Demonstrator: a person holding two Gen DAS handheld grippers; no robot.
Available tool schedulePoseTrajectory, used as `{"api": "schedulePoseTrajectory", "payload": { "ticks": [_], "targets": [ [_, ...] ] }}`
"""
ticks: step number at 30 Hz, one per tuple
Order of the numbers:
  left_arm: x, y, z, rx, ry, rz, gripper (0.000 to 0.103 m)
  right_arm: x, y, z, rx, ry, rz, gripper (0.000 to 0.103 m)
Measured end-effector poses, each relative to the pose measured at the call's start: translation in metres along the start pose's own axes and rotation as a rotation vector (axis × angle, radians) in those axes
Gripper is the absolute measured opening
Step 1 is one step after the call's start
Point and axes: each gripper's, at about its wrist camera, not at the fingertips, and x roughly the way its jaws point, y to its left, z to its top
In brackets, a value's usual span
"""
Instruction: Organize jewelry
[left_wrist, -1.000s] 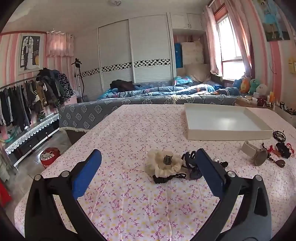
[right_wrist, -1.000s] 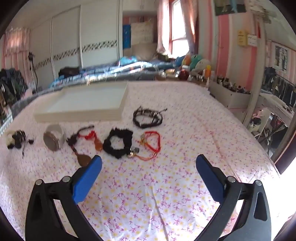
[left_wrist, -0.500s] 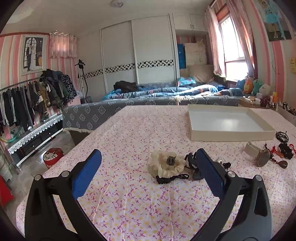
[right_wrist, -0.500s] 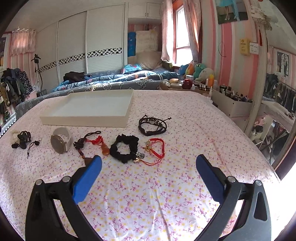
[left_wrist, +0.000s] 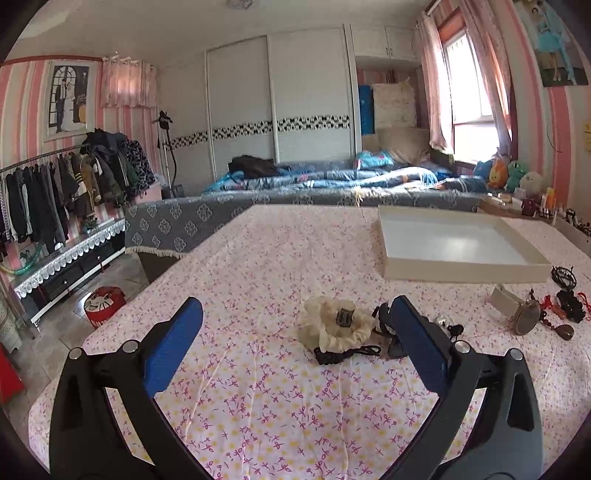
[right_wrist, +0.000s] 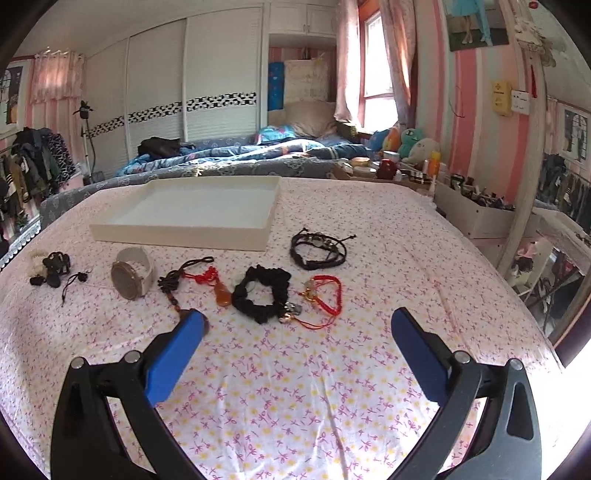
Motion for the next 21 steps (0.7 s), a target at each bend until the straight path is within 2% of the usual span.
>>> {"api": "schedulePoseTrajectory", "payload": {
  "ticks": [4,8,12,17,21],
  "targets": [
    [0.009,-0.002,0.001,0.007,0.039,-0.020,0.100,0.007,0.003,0.001,-0.013,0.041,-0.011,0.101],
    [0.011,0.001,-0.001,-0.015,0.042,0.002,0.100,0.009,0.009,0.001,-0.046,0.058,-0.029,0.101],
    [0.011,-0.006,-0.002,0.006,0.037,-0.002,0.100,0.008,0.011,0.002,-0.056,0.059,-0.038,0.101],
    [0.003,-0.009,-0.004,0.021,-0.016,-0.082,0.100,0.006,0.010,0.002,-0.051,0.053,-0.029,0.101],
    [0.007,-0.016,-0.004,0.050,0.005,-0.086,0.100,0.000,0.010,0.002,-0.062,0.030,0.018,0.101]
  ]
}}
